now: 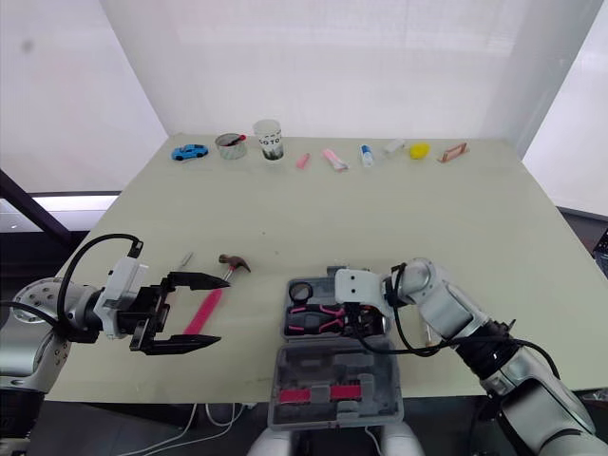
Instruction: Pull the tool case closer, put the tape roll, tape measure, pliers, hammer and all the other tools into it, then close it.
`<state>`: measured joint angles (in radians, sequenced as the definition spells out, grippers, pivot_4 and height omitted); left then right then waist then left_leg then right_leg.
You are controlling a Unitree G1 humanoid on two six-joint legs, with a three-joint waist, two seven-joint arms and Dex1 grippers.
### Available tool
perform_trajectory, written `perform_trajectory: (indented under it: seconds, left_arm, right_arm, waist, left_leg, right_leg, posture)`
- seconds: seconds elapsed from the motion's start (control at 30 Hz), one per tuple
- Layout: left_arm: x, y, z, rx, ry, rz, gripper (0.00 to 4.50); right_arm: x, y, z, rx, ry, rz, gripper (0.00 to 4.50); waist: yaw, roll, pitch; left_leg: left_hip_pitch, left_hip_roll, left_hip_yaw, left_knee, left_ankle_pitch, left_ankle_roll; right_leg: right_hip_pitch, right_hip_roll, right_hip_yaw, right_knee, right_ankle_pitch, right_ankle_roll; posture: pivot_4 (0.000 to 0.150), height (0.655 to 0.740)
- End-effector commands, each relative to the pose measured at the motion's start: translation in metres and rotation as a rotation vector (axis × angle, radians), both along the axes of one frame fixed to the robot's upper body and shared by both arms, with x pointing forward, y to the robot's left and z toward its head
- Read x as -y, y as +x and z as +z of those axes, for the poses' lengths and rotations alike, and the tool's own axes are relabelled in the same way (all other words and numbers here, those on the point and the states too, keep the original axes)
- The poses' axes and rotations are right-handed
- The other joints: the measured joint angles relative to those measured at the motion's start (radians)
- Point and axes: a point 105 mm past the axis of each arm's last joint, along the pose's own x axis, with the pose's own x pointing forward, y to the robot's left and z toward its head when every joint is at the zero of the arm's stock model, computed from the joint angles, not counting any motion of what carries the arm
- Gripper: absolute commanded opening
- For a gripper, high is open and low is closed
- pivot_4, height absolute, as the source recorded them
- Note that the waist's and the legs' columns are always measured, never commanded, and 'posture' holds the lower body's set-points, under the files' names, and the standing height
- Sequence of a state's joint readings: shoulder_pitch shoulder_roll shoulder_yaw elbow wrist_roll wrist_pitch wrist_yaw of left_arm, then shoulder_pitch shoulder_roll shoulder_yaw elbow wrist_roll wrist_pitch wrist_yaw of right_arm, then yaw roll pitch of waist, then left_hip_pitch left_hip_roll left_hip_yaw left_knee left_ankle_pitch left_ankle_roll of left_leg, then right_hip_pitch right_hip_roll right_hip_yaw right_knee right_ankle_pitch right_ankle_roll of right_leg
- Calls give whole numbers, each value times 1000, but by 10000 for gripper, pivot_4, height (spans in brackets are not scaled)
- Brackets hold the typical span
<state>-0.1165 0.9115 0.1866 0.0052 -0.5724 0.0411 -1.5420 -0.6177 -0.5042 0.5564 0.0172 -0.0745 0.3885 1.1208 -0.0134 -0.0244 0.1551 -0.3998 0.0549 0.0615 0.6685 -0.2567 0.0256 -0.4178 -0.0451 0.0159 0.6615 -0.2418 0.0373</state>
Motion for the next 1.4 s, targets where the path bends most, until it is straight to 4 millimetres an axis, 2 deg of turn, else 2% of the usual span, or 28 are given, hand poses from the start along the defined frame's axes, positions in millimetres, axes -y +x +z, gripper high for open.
perform_trajectory:
  seconds: [0.03,0.07,0.13,0.17,0.27,0.3,0.33,0.4,0.43,0.83,1.0,1.13,1.4]
  left_arm:
    - [2,0,6,26,-4,-25,45000]
    - [2,0,6,26,-6,-24,45000]
    - [2,1,6,27,-20,-21,45000]
    - [3,1,7,27,-31,-18,45000]
    - [3,2,7,26,-31,-16,45000]
    - [3,2,7,27,-29,-16,45000]
    - [3,2,7,27,-29,-16,45000]
    - [3,3,7,30,-29,-15,45000]
    - [3,3,7,30,-30,-14,45000]
    - [2,2,5,28,-30,-3,45000]
    - [2,2,5,33,-32,2,45000]
    - [3,2,2,31,-34,5,45000]
    - [1,1,2,31,-33,15,45000]
  right_arm:
    - [-11,0,20,19,155,7,42332]
    - [-14,1,23,17,193,1,40871]
    - [-15,4,22,39,211,-8,29022]
    - [-15,5,20,44,208,-10,27635]
    - [-14,10,18,54,209,-23,17157]
    - [-14,12,17,60,207,-27,12155]
    - [-14,14,16,66,207,-28,9939]
    - [-15,16,15,71,209,-30,2493]
    - [-15,17,14,72,211,-30,540]
    - [-16,21,-4,43,196,-57,540]
    - [-8,17,-26,-31,151,-88,540]
    - [4,6,-60,-123,69,-110,540]
    - [12,-13,-105,-183,-59,-92,540]
  waist:
    - [-1,0,0]
    - [-2,0,0]
    - [-2,0,0]
    - [-2,0,0]
    - [-1,0,0]
    - [0,0,1]
    - [-1,0,1]
    - [-1,0,1]
    - [-1,0,1]
    - [-2,0,1]
    - [-2,0,1]
    - [-2,0,1]
    - [-2,-5,-6]
  left_leg:
    - [0,0,0,0,0,0]
    - [0,0,0,0,0,0]
    - [0,0,0,0,0,0]
    - [0,0,0,0,0,0]
    - [0,0,0,0,0,0]
    - [0,0,0,0,0,0]
    - [0,0,0,0,0,0]
    - [0,0,0,0,0,0]
    - [0,0,0,0,0,0]
    - [0,0,0,0,0,0]
    - [0,0,0,0,0,0]
    - [1,0,0,0,0,0]
    - [5,0,0,-1,0,0]
  right_leg:
    - [0,0,0,0,0,0]
    - [0,0,0,0,0,0]
    - [0,0,0,0,0,0]
    - [0,0,0,0,0,0]
    - [0,0,0,0,0,0]
    - [0,0,0,0,0,0]
    - [0,0,0,0,0,0]
    - [0,0,0,0,0,0]
    - [0,0,0,0,0,0]
    - [0,0,0,0,0,0]
    - [0,0,0,0,0,0]
    - [1,0,1,0,0,0]
    - [4,0,0,0,0,0]
  posture:
    - [1500,7400]
    - [1500,7400]
    - [1500,7400]
    - [1500,7400]
    - [1500,7400]
    - [1500,7400]
    - [1500,7400]
    - [1500,7400]
    - [1500,7400]
    - [1500,7400]
    - [1500,7400]
    - [1500,7400]
    - [1500,7400]
